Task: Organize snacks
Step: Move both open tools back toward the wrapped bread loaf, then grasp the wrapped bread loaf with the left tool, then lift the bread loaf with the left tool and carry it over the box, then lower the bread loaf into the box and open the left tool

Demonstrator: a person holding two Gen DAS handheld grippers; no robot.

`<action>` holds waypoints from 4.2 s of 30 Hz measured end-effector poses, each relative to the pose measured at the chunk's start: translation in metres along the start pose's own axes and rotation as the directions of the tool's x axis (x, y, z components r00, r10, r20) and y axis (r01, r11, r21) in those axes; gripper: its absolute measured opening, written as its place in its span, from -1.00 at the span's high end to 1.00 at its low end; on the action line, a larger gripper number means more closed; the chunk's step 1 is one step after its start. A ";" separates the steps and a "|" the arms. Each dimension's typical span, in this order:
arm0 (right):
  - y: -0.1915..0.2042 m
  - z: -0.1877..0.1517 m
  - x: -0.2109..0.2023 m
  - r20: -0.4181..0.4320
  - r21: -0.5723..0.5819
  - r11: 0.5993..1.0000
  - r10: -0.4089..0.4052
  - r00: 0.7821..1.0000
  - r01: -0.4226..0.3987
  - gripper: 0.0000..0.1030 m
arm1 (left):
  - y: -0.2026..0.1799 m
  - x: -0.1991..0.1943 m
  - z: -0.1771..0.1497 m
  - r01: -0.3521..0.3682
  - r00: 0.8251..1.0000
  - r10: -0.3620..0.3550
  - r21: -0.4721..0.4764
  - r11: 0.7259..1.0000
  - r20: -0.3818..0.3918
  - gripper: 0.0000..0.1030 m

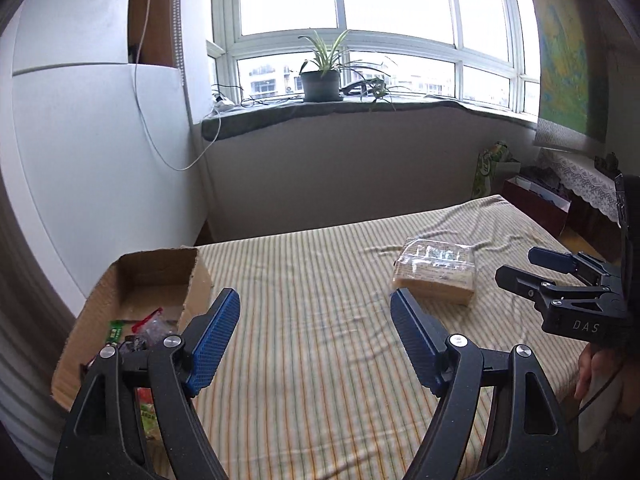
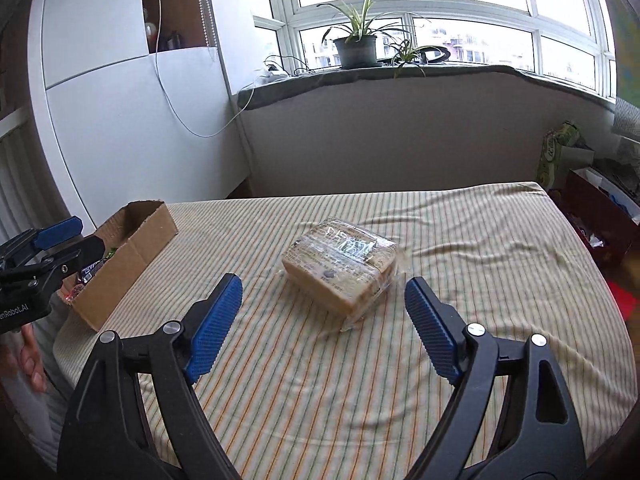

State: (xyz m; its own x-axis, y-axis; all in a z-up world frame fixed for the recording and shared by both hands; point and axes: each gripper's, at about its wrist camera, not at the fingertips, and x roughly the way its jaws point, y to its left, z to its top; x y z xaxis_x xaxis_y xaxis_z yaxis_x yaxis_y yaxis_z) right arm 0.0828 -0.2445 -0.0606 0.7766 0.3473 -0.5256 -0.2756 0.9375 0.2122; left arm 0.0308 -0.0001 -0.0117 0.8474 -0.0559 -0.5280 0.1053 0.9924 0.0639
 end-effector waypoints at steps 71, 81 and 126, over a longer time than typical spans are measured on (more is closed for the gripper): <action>-0.025 0.045 0.005 0.002 0.029 0.997 0.075 0.997 -0.075 -0.21 | -0.072 0.115 0.057 0.490 0.844 -0.525 -0.246 0.836 -0.105 -0.04; 0.053 0.050 -0.039 0.051 -0.067 0.991 0.117 0.992 -0.114 -0.15 | -0.036 0.037 0.062 0.461 0.883 -0.470 -0.220 0.860 0.013 -0.04; 0.290 0.028 0.145 -0.198 -0.258 0.886 0.343 0.918 -0.387 -0.51 | 0.257 -0.016 -0.068 -0.168 0.982 0.183 -0.585 0.793 -0.034 -0.55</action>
State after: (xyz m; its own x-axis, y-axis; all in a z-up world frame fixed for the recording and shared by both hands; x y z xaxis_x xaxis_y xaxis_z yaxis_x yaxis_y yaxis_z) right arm 0.1312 0.0773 -0.0523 0.5063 0.6446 -0.5729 -0.6902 0.7012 0.1789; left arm 0.0096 0.2637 -0.0443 0.8341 0.1306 -0.5360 -0.3635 0.8609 -0.3560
